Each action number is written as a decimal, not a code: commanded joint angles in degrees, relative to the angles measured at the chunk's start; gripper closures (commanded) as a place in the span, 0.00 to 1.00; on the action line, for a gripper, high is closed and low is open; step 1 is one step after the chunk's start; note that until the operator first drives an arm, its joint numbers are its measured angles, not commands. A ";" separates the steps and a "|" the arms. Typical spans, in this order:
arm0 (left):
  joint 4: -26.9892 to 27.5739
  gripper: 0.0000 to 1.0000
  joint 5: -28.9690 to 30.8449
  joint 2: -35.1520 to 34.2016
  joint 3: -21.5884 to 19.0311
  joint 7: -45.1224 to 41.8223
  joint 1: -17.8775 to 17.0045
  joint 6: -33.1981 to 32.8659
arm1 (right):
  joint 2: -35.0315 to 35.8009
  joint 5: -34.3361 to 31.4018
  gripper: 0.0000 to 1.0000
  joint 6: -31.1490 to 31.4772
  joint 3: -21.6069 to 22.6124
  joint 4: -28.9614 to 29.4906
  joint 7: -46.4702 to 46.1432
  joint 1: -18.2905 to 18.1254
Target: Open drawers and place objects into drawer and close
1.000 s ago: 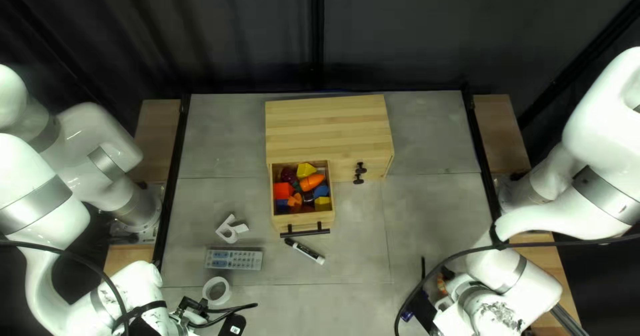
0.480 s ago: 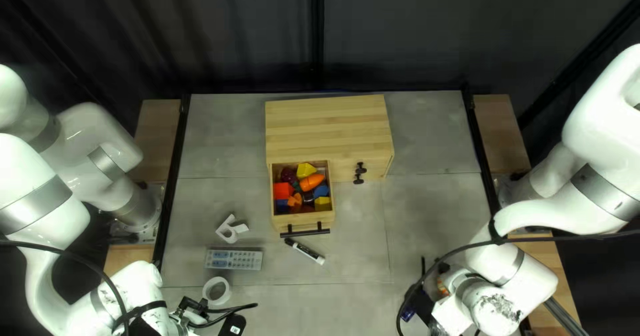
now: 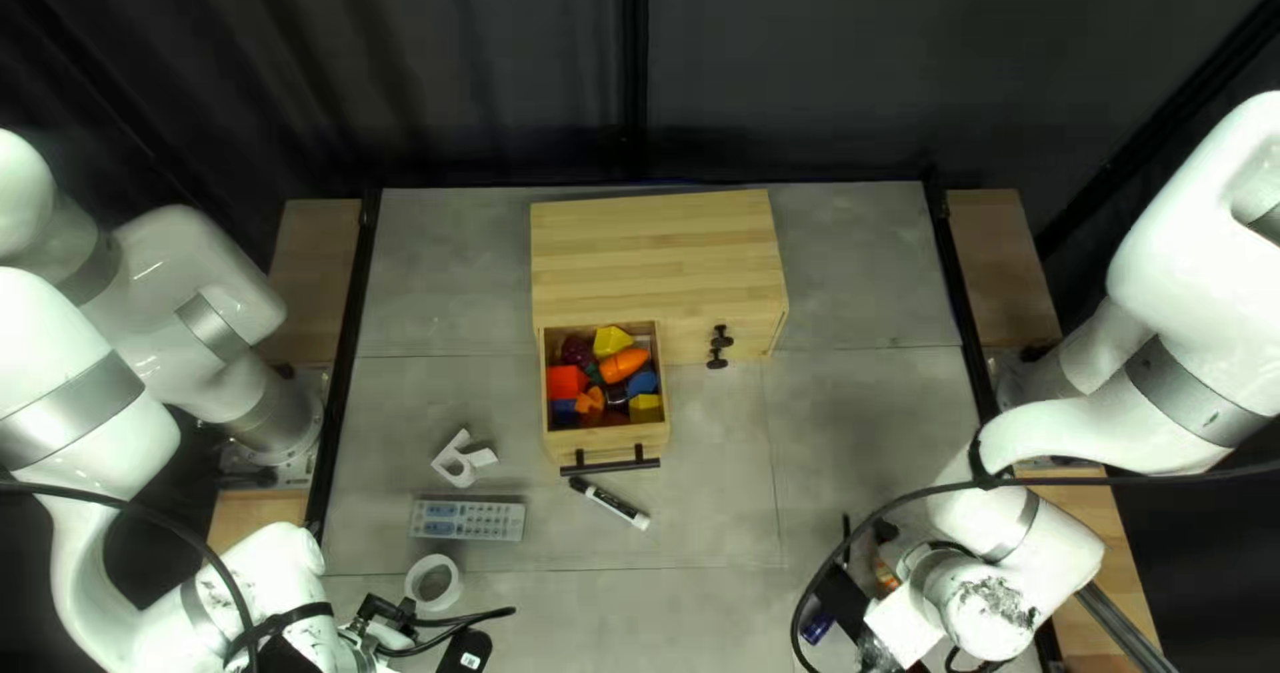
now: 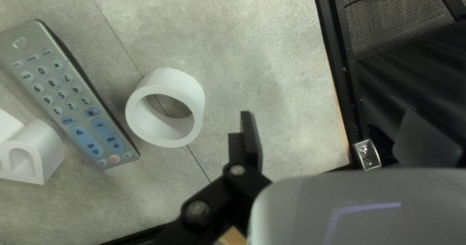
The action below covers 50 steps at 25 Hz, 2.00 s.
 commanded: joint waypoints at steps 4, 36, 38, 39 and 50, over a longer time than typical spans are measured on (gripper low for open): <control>0.00 0.00 0.00 0.00 0.00 0.00 0.00 0.00 | -0.48 1.44 0.96 0.16 0.43 0.03 -0.87 0.11; 0.00 0.00 0.00 0.00 0.00 0.00 0.00 0.00 | -5.34 3.24 0.00 7.50 1.07 2.93 0.41 0.28; 0.00 0.00 0.00 0.00 0.00 0.00 0.00 0.00 | -5.08 3.32 0.00 6.32 0.91 2.58 -0.84 0.09; 0.00 0.00 0.00 0.00 0.00 0.00 0.00 0.00 | -5.14 3.38 0.00 5.83 0.82 2.28 -1.51 -0.01; 0.00 0.00 0.00 0.00 0.00 0.00 0.00 0.00 | -3.84 2.81 0.00 1.71 0.79 0.16 -5.00 -0.10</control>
